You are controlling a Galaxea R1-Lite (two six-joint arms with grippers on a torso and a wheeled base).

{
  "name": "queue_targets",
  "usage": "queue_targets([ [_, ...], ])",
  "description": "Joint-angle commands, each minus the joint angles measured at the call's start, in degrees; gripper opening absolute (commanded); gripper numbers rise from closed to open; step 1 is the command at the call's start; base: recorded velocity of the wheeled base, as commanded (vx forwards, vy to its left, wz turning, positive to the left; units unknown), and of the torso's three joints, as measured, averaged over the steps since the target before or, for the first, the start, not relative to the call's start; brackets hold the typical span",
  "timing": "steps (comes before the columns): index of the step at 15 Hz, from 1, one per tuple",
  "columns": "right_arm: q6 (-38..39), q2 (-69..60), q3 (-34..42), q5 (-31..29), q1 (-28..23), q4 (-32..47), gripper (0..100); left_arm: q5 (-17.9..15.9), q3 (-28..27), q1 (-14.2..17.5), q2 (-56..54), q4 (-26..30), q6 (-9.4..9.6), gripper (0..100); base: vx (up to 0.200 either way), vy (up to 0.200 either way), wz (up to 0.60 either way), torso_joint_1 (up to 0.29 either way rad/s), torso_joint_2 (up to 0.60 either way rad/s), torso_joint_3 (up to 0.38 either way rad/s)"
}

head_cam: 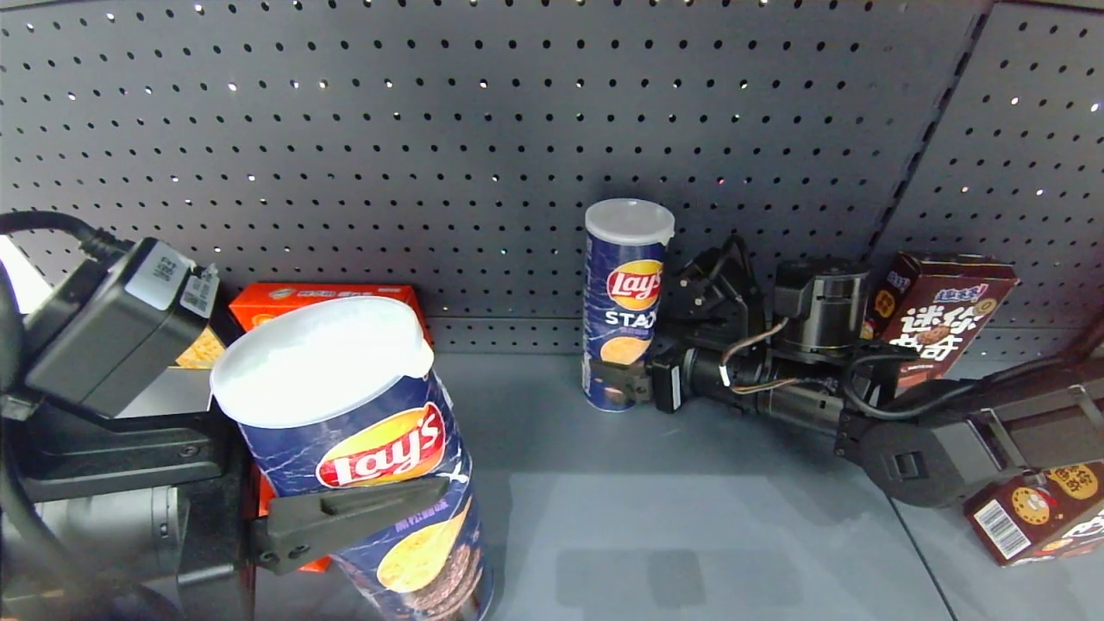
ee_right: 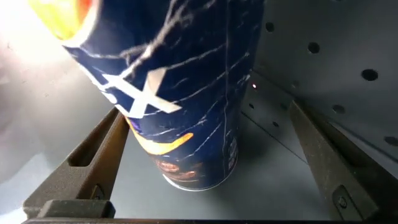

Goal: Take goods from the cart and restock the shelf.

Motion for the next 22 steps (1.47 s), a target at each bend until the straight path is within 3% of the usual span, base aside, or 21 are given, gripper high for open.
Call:
queue_targets([
  [1,-0.02,0.66,-0.31,0.04,0.13,0.0,100,0.01,0.01,0.02,0.03,-0.04,-0.01,0,0.0,0.0,0.0,0.0,0.0,0.0],
  [12,-0.11,2.15,-0.4,1.44,0.65,-1.32,100,0.01,0.01,0.11,0.03,-0.04,-0.09,0,0.0,0.0,0.0,0.0,0.0,0.0],
  [13,-0.02,2.24,-0.49,1.27,0.65,-1.67,0,0.01,0.01,0.11,0.03,-0.04,-0.09,0,0.0,0.0,0.0,0.0,0.0,0.0],
  [22,-0.11,-4.26,5.84,1.0,2.23,-1.94,0,-0.17,0.01,0.99,0.03,-0.04,-0.01,0,0.0,0.0,0.0,0.0,0.0,0.0],
])
